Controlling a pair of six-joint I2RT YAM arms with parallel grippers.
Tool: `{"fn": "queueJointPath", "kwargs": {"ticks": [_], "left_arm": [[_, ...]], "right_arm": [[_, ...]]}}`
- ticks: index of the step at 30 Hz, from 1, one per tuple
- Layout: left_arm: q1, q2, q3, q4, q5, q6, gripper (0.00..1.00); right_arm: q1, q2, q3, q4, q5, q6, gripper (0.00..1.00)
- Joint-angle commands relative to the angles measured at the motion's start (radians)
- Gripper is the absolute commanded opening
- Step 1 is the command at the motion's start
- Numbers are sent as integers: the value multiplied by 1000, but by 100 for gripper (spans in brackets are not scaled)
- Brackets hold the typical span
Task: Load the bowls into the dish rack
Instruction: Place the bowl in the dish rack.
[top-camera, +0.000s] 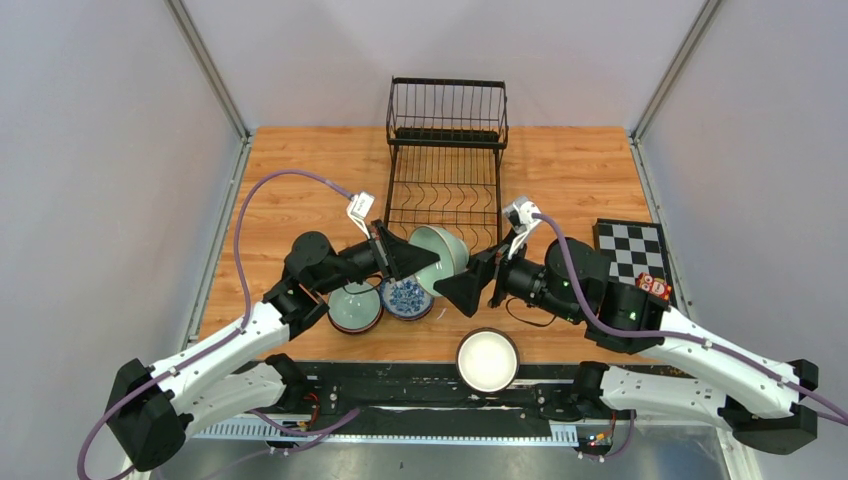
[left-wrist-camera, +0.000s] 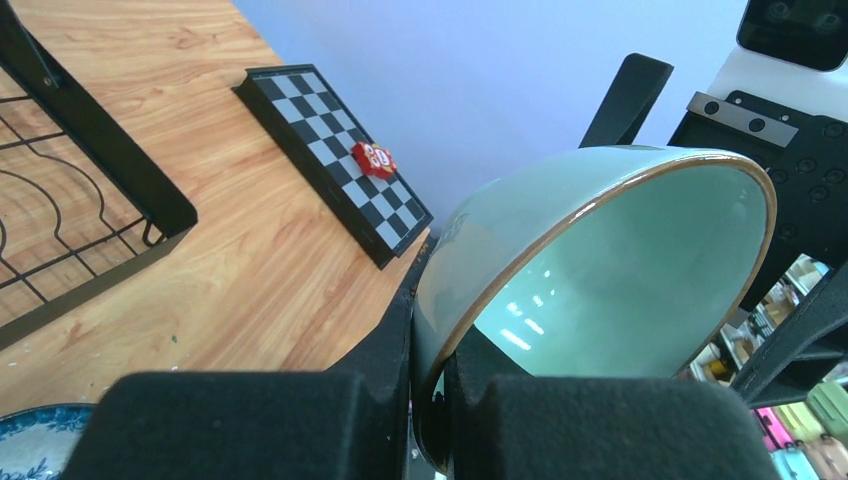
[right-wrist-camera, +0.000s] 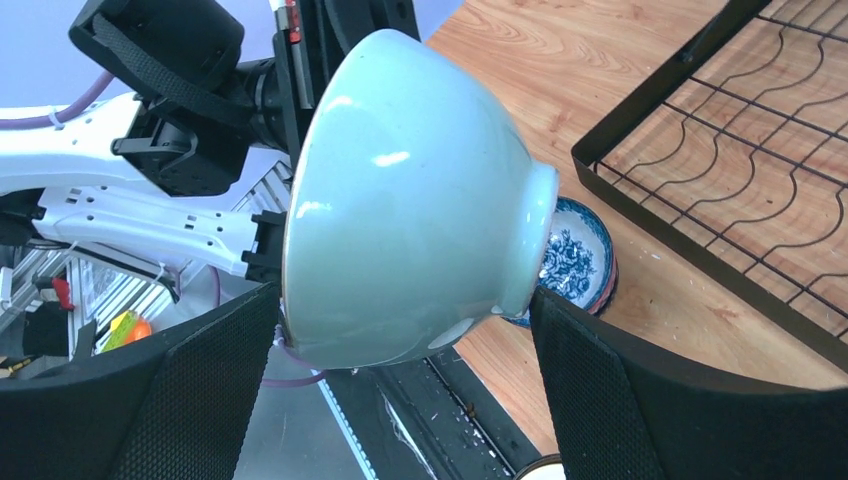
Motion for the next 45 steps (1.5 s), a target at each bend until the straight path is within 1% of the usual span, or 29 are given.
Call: {"fn": "queueJointPath", "kwargs": {"ticks": [1,11,28,31,32,33,34,36,37,38,44,45], "left_arm": [[11,-2,5,112,19,-33,0],[17,14,5,142,27,-57,0],[17,12,-16,179,16,-83,0],[17,17,-16,191,17,-86,0],[17,20,-15,193,18,-87,0],[17,22,-15,196,19,-88,0],[17,24,-16,201,20,-89,0],[17,30,-17,210,20,-93,0],[17,34,-17,215,22,-96,0],[17,36,-17,220,23,-99,0],[17,60,-4,218,33,-108,0],[17,60,-4,215,33,-106,1]], "right_arm": [[-6,-23,-20,50,-38,-57,96],[-6,-55,-54,127,-64,-83,95],[-6,-48,-88,249,-31,-32,92],[-6,-44,-91,266,-33,-30,90],[-6,-42,-91,283,-32,-29,87],[-6,-39,-92,288,-33,-29,80],[-6,-36,-92,293,-37,-33,65],[-6,-31,-85,300,-43,-40,8],[-6,-31,-87,304,-46,-39,3],[-6,-31,-90,313,-50,-43,3],[-6,-38,-99,336,-37,-47,3],[-6,-40,-99,334,-32,-48,2]]}}
